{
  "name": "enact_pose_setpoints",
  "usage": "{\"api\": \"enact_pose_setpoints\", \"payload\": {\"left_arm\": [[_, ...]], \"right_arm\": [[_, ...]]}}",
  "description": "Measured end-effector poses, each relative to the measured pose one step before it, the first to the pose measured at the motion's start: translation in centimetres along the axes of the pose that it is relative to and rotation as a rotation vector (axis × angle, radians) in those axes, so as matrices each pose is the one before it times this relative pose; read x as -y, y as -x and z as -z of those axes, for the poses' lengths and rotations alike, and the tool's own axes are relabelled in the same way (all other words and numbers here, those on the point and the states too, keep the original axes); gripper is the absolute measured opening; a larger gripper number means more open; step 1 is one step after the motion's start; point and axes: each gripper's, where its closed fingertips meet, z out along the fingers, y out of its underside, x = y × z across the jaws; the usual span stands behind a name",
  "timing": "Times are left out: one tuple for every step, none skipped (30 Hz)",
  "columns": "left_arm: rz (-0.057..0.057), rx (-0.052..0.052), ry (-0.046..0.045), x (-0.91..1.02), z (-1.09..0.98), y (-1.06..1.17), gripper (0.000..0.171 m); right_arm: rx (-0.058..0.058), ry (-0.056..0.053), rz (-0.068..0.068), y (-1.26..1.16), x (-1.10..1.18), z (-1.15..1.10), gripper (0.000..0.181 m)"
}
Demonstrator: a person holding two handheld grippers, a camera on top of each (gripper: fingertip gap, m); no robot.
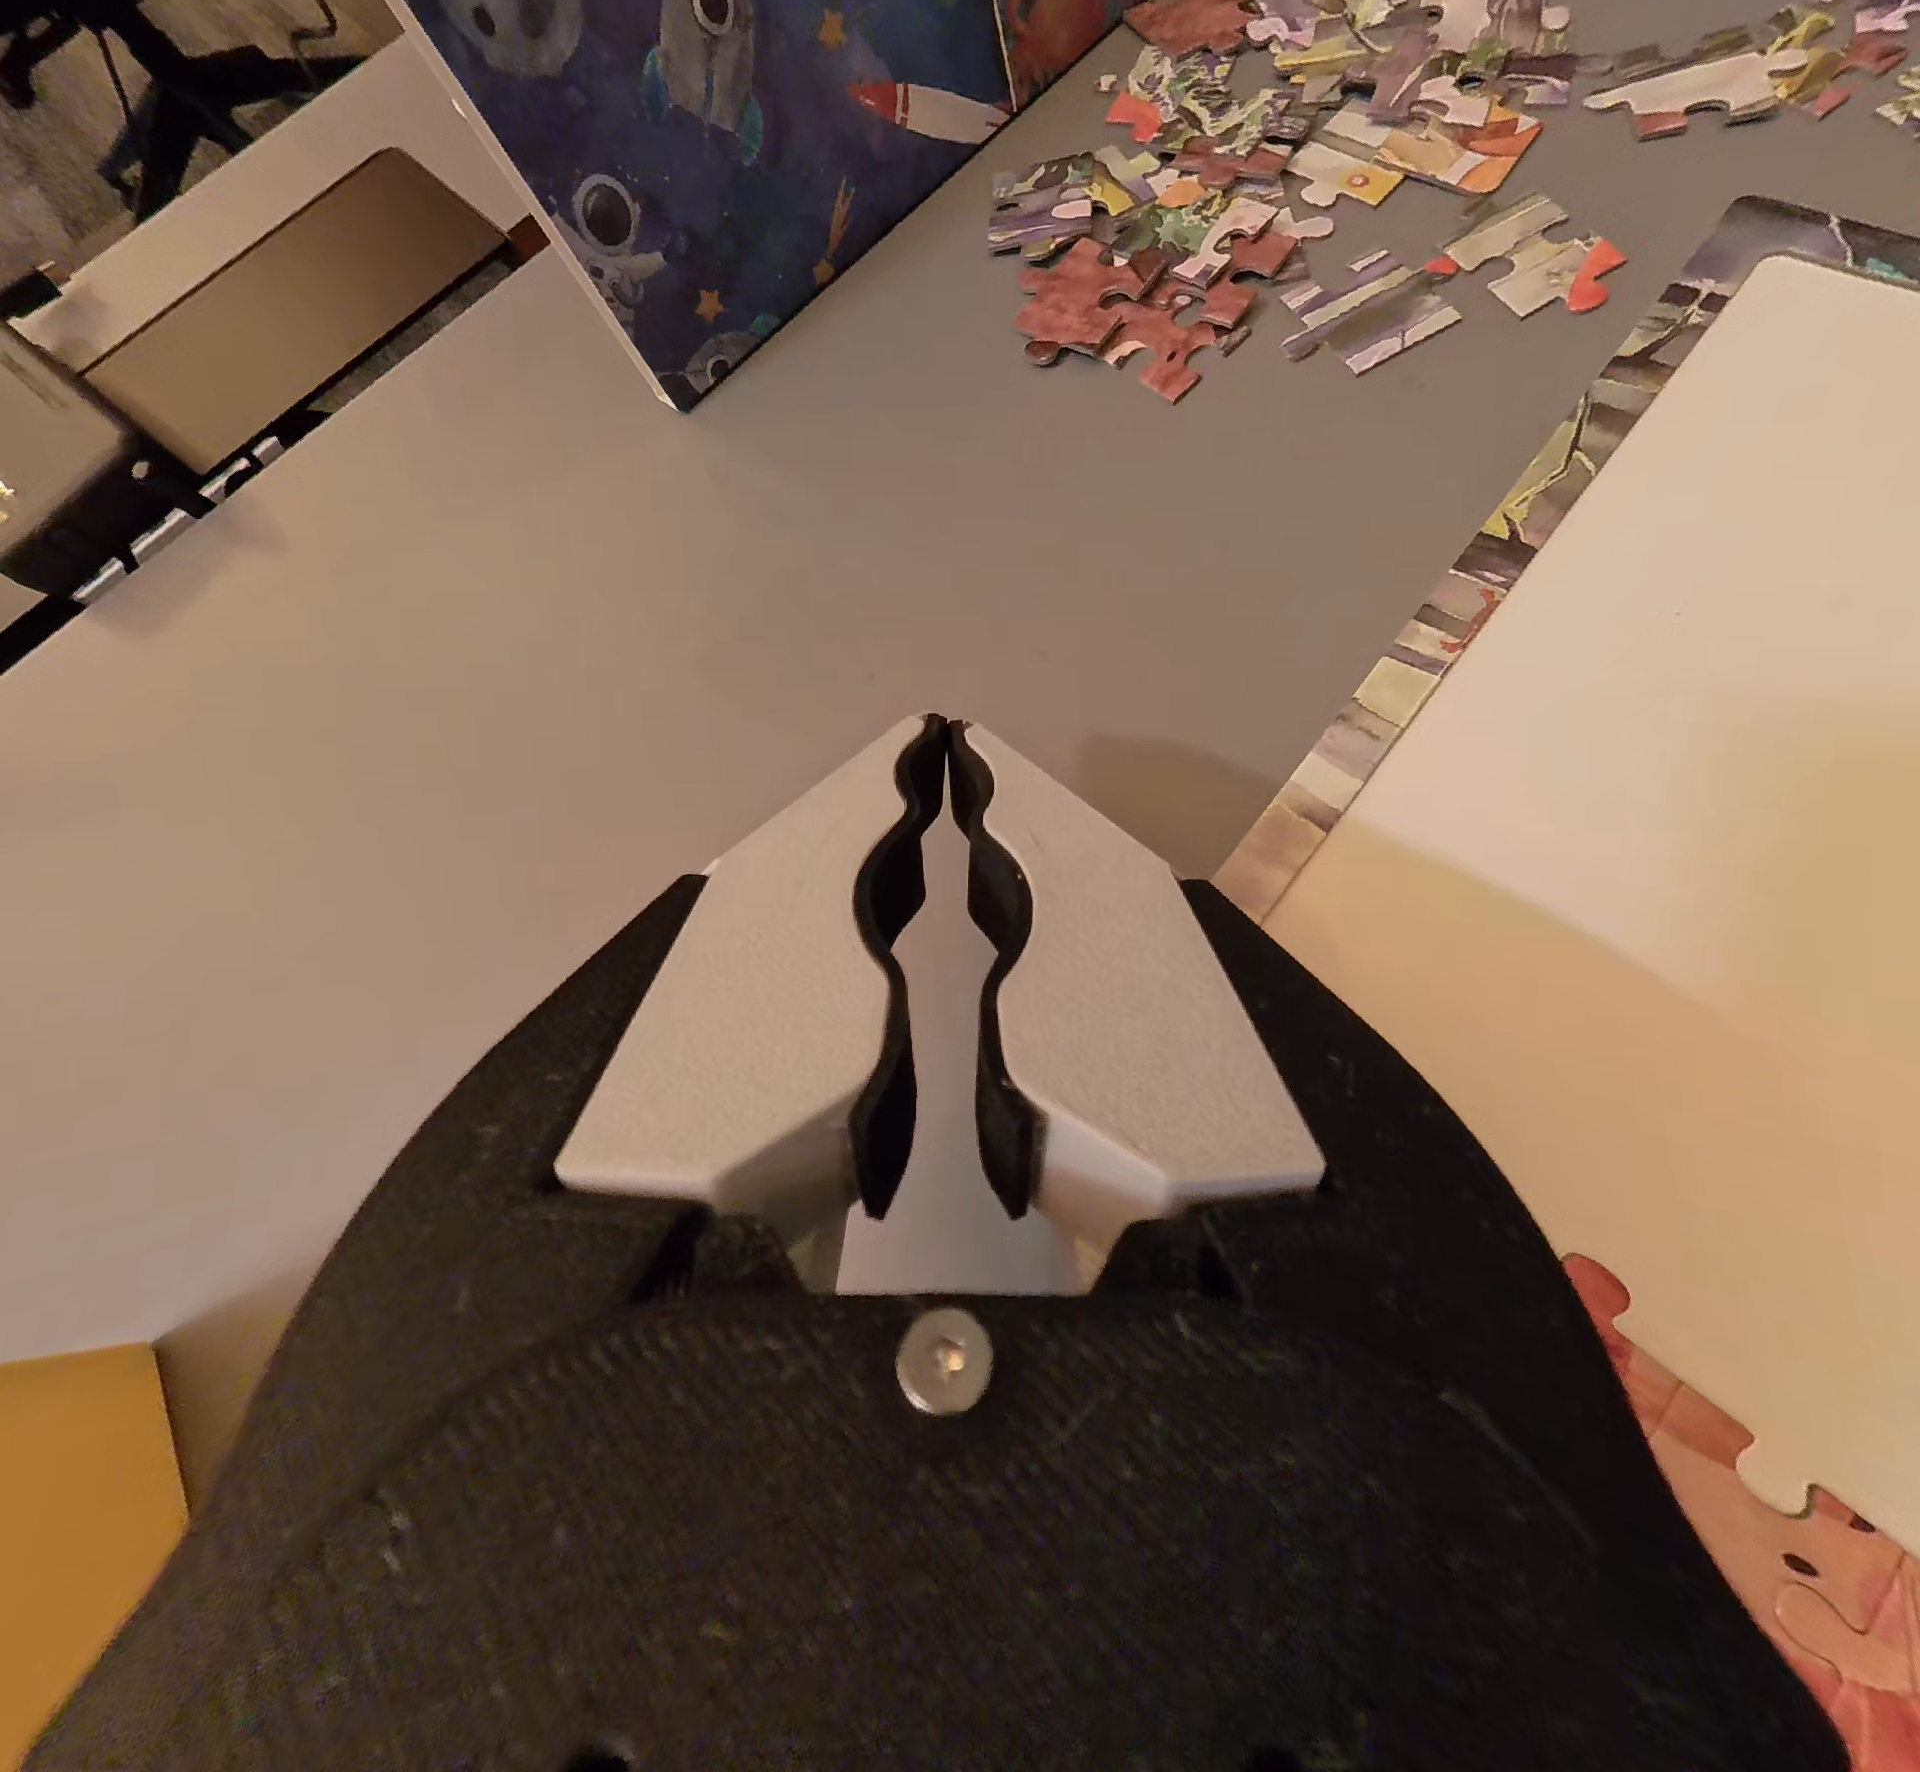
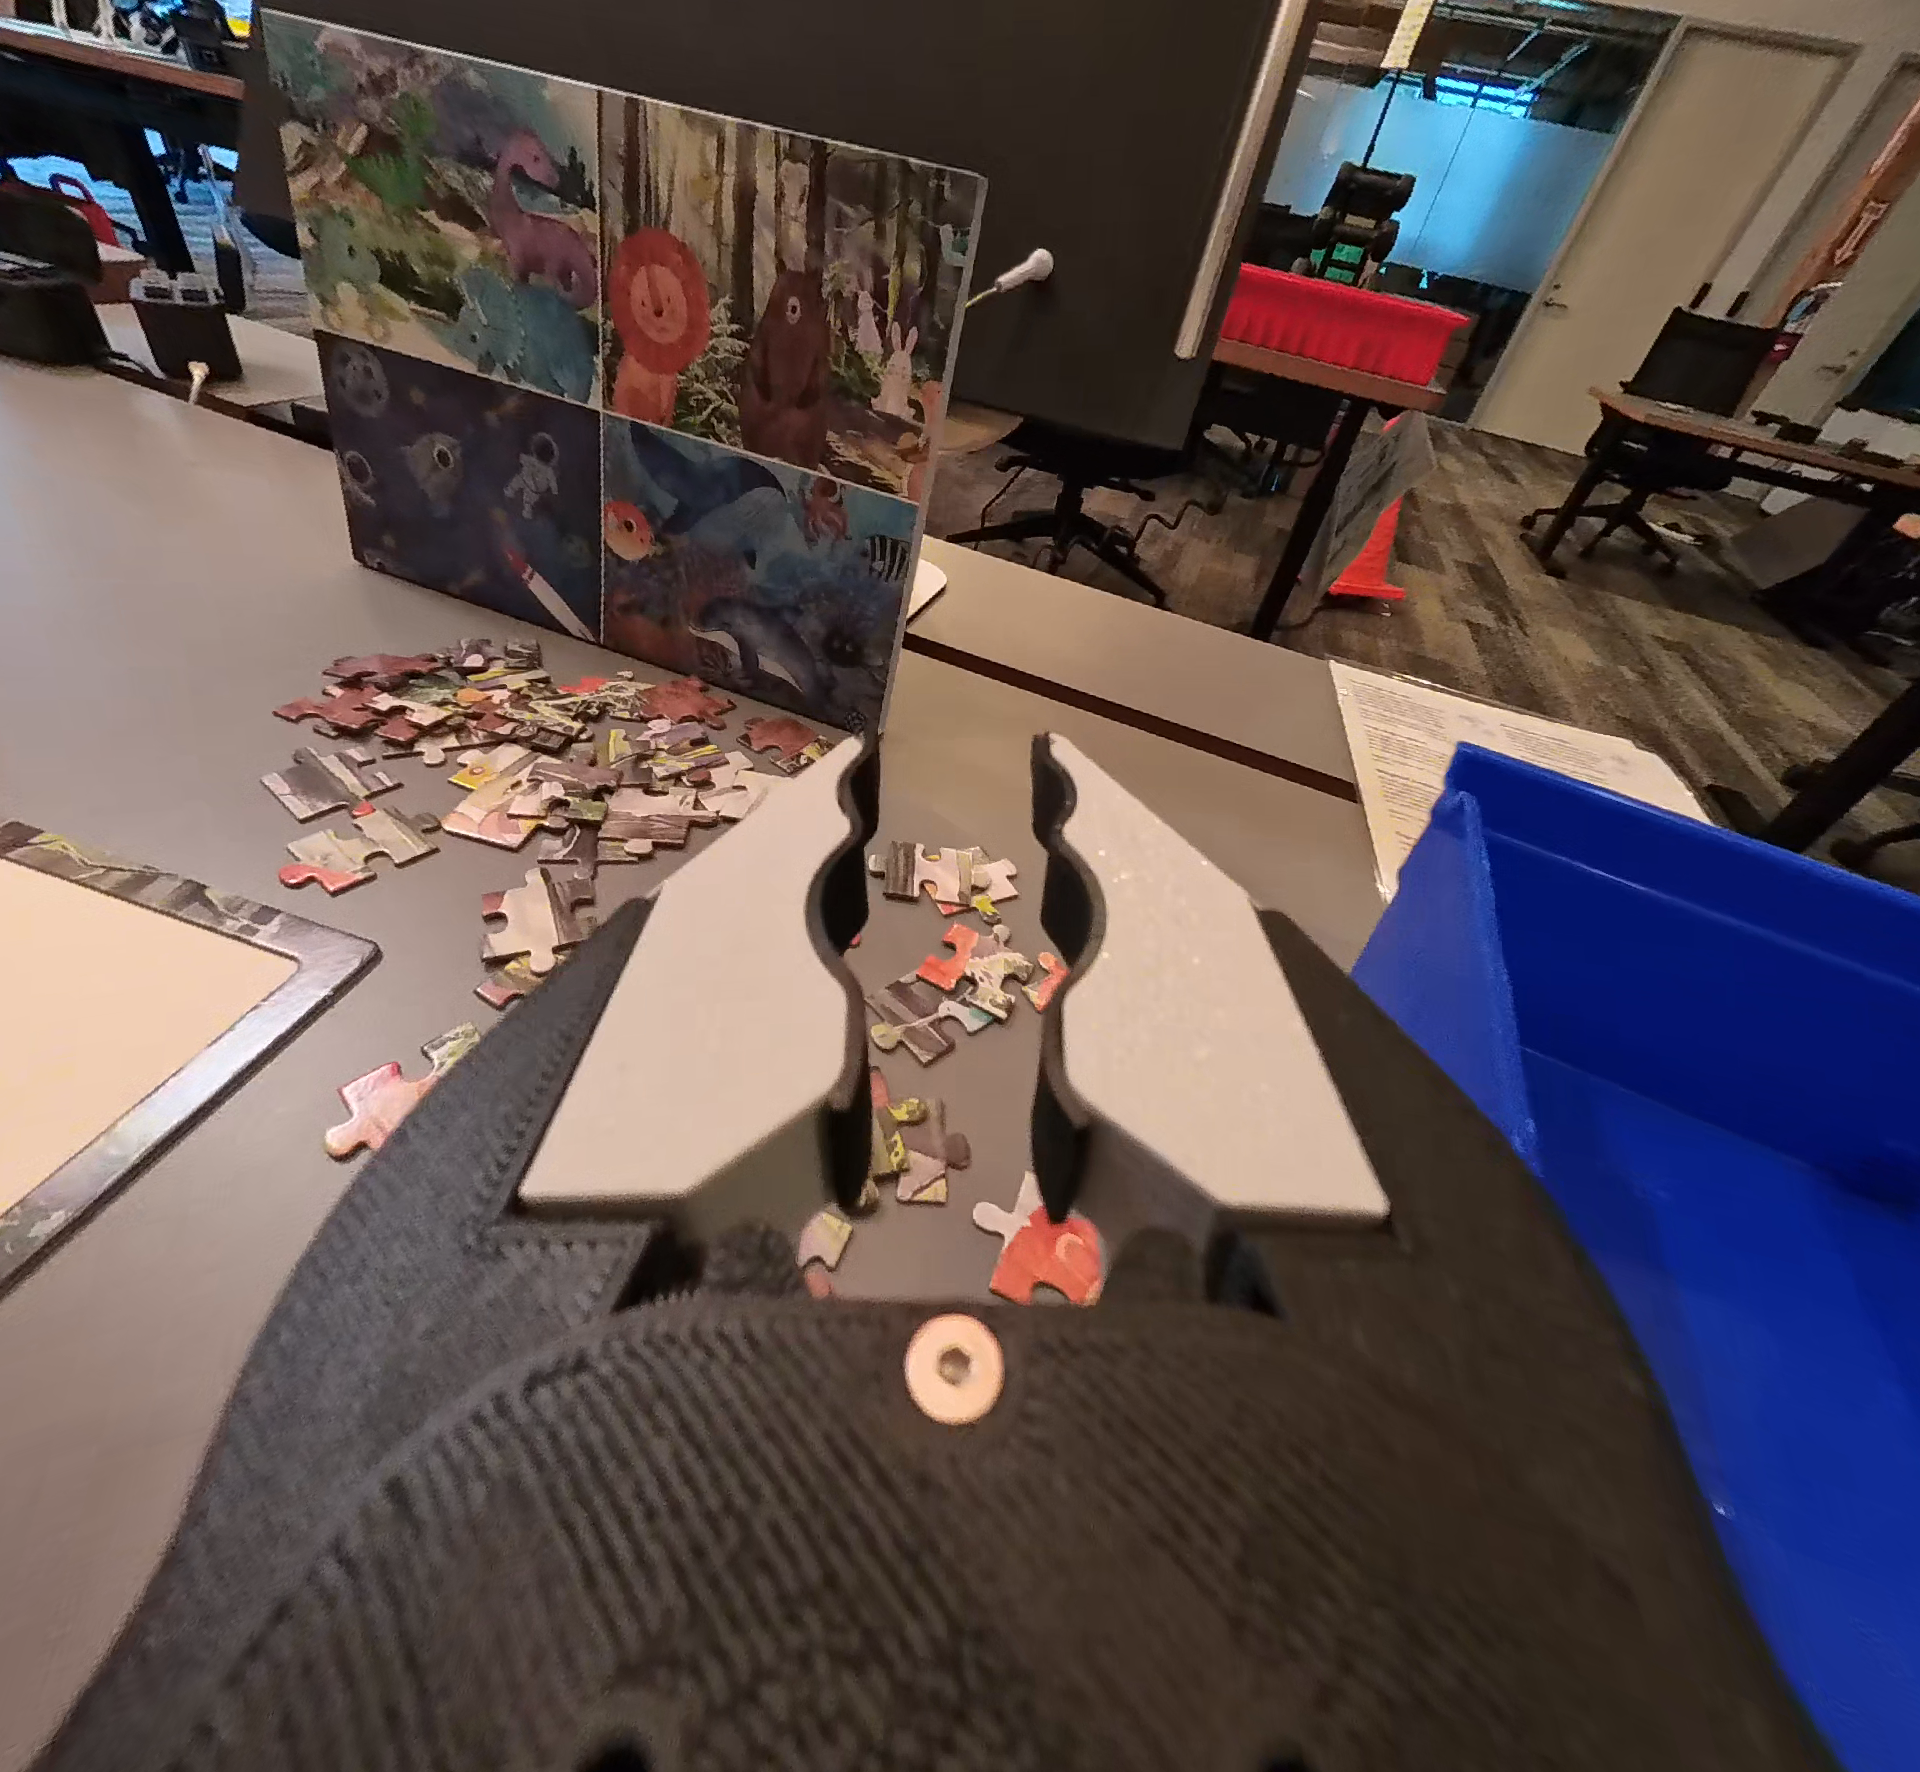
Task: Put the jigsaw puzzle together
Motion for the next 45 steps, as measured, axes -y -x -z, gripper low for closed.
{"api": "enact_pose_setpoints", "payload": {"left_arm": [[0.0003,-0.0016,0.00092,-0.015,-0.020,-0.038,0.000],[-0.0006,-0.0010,0.00138,-0.017,-0.024,-0.018,0.000],[-0.0017,0.0001,0.00100,-0.007,-0.007,-0.026,0.000],[-0.0019,0.0008,0.00045,0.001,-0.011,-0.015,0.000],[-0.0013,0.0002,0.00017,0.016,0.003,-0.016,0.000],[-0.0006,-0.0002,-0.00043,0.010,0.013,-0.016,0.000],[-0.0003,-0.0001,-0.00058,0.017,0.005,-0.011,0.000],[0.0002,-0.0003,-0.00014,0.005,0.009,0.004,0.000],[0.0005,-0.0006,-0.00063,0.012,0.005,-0.002,0.000],[0.0007,-0.0010,-0.00074,0.014,0.008,-0.023,0.000],[0.0002,-0.0005,-0.00028,-0.001,0.002,0.000,0.000],[-0.0003,0.0002,0.00061,-0.008,-0.013,0.001,0.000],[-0.0003,-0.0001,0.00086,-0.008,-0.001,0.007,0.000],[-0.0003,0.0000,-0.00016,0.011,0.008,-0.010,0.000],[-0.0003,0.0004,-0.00062,0.012,0.009,0.003,0.000],[0.0000,0.0007,-0.00064,0.008,0.012,0.013,0.000],[0.0005,0.0004,0.00005,-0.006,0.001,0.024,0.000],[0.0014,-0.0001,-0.00015,0.000,0.010,0.020,0.000],[0.0020,-0.0005,-0.00141,0.009,0.012,0.012,0.000],[0.0023,-0.0008,-0.00114,0.017,0.013,0.013,0.000],[0.0019,-0.0004,-0.00107,0.008,0.007,0.020,0.000],[0.0012,0.0003,-0.00115,0.009,0.027,0.024,0.000],[0.0012,0.0003,-0.00132,0.024,0.024,0.033,0.000],[0.0014,0.0002,-0.00268,0.031,0.016,0.022,0.000],[0.0016,-0.0001,-0.00386,0.034,0.019,0.040,0.000],[0.0027,-0.0006,-0.00383,0.025,0.011,0.039,0.000],[0.0051,-0.0020,-0.00126,-0.028,-0.012,0.050,0.000],[0.0062,-0.0029,0.00123,-0.054,-0.011,0.055,0.000],[0.0053,-0.0015,-0.00005,-0.040,0.007,0.065,0.000],[0.0042,-0.0004,-0.00259,0.016,0.034,0.077,0.000],[0.0038,-0.0002,-0.00309,0.044,0.041,0.063,0.000],[0.0036,-0.0005,-0.00267,0.031,0.041,0.046,0.000],[0.0031,-0.0005,-0.00190,0.025,0.042,0.042,0.000],[0.0022,-0.0009,-0.00092,0.016,0.011,0.026,0.000],[0.0012,-0.0012,-0.00018,-0.002,0.017,0.000,0.000],[-0.0003,-0.0007,0.00034,0.008,0.004,-0.015,0.000],[-0.0018,0.0003,0.00032,0.008,0.010,-0.018,0.000],[-0.0027,0.0005,0.00079,0.010,0.005,-0.025,0.000],[-0.0030,0.0010,0.00015,0.031,0.022,-0.033,0.000],[-0.0026,0.0009,-0.00088,0.037,0.023,-0.020,0.000],[-0.0016,0.0002,-0.00068,0.030,0.012,-0.033,0.000],[-0.0008,0.0001,-0.00038,0.018,0.019,-0.010,0.000],[-0.0003,-0.0002,-0.00020,0.011,0.007,-0.013,0.000],[0.0002,-0.0004,-0.00054,0.016,0.002,-0.005,0.000],[0.0003,-0.0004,-0.00041,-0.002,-0.009,-0.009,0.000]], "right_arm": [[0.0005,0.0000,0.0000,0.024,0.004,-0.009,0.027],[0.0006,-0.0003,-0.0027,-0.006,-0.011,-0.008,0.027],[-0.0002,-0.0001,-0.0047,-0.044,-0.021,0.003,0.027],[-0.0003,0.0004,-0.0063,-0.062,-0.052,-0.012,0.027],[0.0009,0.0019,-0.0074,-0.046,-0.072,-0.020,0.027],[0.0010,0.0032,-0.0072,-0.044,-0.097,-0.034,0.027],[0.0014,0.0033,-0.0059,-0.014,-0.091,-0.051,0.028],[0.0033,0.0029,-0.0038,0.038,-0.080,-0.041,0.028],[0.0040,0.0031,-0.0025,0.059,-0.077,-0.062,0.028],[0.0036,0.0043,-0.0016,0.083,-0.097,-0.073,0.028],[0.0019,0.0051,0.0002,0.064,-0.105,-0.077,0.029],[0.0010,0.0044,0.0019,0.055,-0.084,-0.068,0.029],[0.0017,0.0033,0.0019,0.068,-0.058,-0.066,0.029],[0.0027,0.0036,0.0005,0.089,-0.071,-0.074,0.029],[0.0023,0.0054,-0.0012,0.066,-0.108,-0.080,0.029],[0.0018,0.0065,-0.0023,0.049,-0.134,-0.086,0.029],[0.0028,0.0076,-0.0033,0.053,-0.165,-0.116,0.029],[0.0033,0.0091,-0.0042,0.064,-0.204,-0.117,0.030],[0.0027,0.0092,-0.0040,0.056,-0.201,-0.131,0.030],[0.0029,0.0085,-0.0030,0.064,-0.188,-0.133,0.030],[0.0030,0.0082,-0.0020,0.084,-0.171,-0.126,0.031],[0.0020,0.0077,-0.0009,0.070,-0.145,-0.109,0.031],[0.0016,0.0061,0.0002,0.065,-0.117,-0.080,0.031],[0.0015,0.0043,0.0007,0.068,-0.075,-0.072,0.031],[0.0016,0.0029,0.0000,0.078,-0.040,-0.047,0.032],[0.0023,0.0015,-0.0009,0.083,-0.026,-0.039,0.032],[0.0038,0.0006,-0.0017,0.107,-0.004,-0.043,0.032],[0.0045,0.0010,-0.0018,0.122,-0.016,-0.056,0.032],[0.0037,0.0022,-0.0004,0.106,-0.039,-0.063,0.032],[0.0024,0.0038,0.0012,0.098,-0.074,-0.079,0.032],[0.0014,0.0051,0.0022,0.069,-0.098,-0.090,0.033],[0.0008,0.0053,0.0024,0.060,-0.111,-0.090,0.033],[0.0010,0.0050,0.0013,0.044,-0.111,-0.078,0.033],[0.0015,0.0041,0.0001,0.042,-0.093,-0.073,0.033],[0.0014,0.0027,-0.0007,0.038,-0.071,-0.054,0.033],[0.0011,0.0018,-0.0010,0.018,-0.052,-0.049,0.033],[0.0010,0.0019,-0.0014,0.016,-0.057,-0.035,0.033],[0.0011,0.0019,-0.0015,0.013,-0.056,-0.043,0.033],[0.0013,0.0018,-0.0013,0.022,-0.052,-0.049,0.033],[0.0008,0.0017,-0.0006,0.020,-0.044,-0.030,0.033],[0.0001,0.0013,0.0003,0.009,-0.040,-0.025,0.033],[0.0000,0.0011,0.0006,0.003,-0.017,-0.021,0.033],[-0.0003,0.0007,0.0004,0.002,-0.018,-0.002,0.033],[-0.0007,-0.0002,0.0003,-0.003,0.004,-0.006,0.033],[-0.0001,-0.0004,-0.0004,-0.016,0.001,0.007,0.033]]}}
